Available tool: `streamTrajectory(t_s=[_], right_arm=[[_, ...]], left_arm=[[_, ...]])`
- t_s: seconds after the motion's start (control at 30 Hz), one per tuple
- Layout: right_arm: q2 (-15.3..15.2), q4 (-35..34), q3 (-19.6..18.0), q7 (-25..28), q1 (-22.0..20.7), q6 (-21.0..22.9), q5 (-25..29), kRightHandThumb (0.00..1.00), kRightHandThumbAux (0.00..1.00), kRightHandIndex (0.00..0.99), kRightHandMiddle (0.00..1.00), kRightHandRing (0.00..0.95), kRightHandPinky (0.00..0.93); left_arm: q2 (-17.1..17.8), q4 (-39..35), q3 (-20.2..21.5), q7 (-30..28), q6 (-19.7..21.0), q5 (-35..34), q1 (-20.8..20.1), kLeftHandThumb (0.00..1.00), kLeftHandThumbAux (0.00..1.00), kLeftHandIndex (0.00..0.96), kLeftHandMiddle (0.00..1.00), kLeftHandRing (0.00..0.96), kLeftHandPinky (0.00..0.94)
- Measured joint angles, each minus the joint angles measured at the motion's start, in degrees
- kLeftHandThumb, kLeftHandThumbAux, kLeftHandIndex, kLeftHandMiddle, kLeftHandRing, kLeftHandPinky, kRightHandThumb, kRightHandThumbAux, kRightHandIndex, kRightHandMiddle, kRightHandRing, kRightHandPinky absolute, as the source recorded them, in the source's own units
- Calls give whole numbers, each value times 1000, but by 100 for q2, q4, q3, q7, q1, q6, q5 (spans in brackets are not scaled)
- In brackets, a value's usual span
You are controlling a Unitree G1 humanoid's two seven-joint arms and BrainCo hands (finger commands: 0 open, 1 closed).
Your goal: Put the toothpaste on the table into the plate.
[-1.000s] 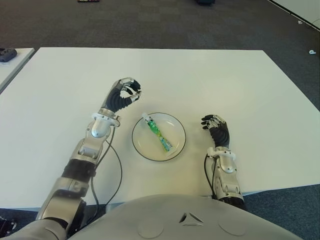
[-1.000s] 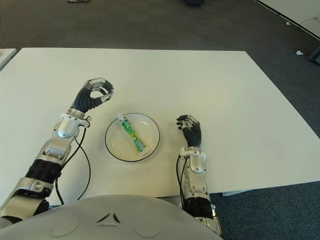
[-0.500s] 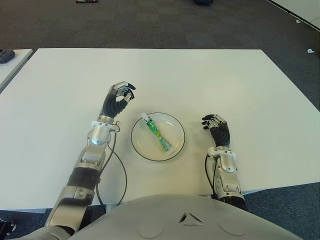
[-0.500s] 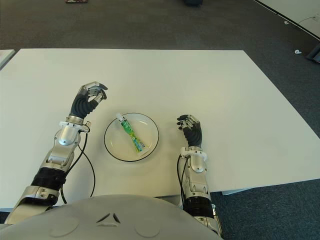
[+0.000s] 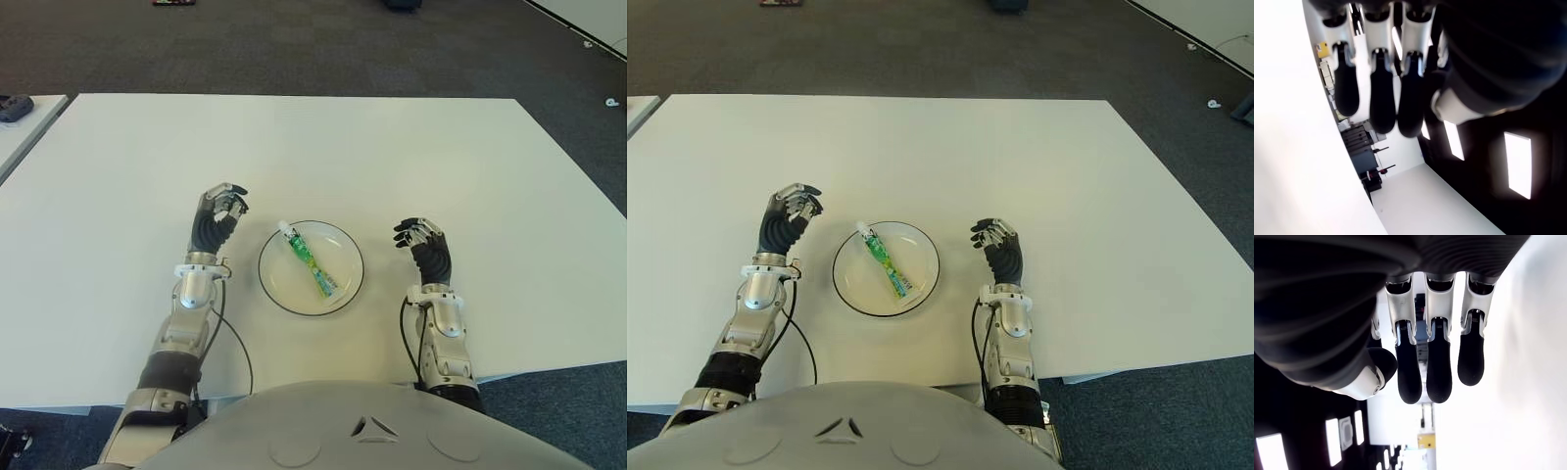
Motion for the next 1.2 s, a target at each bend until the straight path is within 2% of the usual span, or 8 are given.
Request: streamTrajectory(t_s=[0.5, 0.83, 1.2], right_arm=[[-7, -65, -41, 94, -7, -18, 67, 710, 726, 434, 541, 546, 561], [-10, -53, -71, 144, -95, -7, 86, 710, 726, 433, 526, 535, 551], [37, -5, -68, 139, -128, -4, 62, 709, 726, 433, 510, 521, 530]], left_arm=[[-293, 410, 87, 201, 16, 25, 83, 703, 717, 433, 588, 586, 557], [-392, 1123, 287, 334, -365, -95, 0, 704, 716, 433, 585, 586, 559], [-388, 1349, 403, 349, -714, -101, -140, 704, 716, 432, 581, 587, 559]])
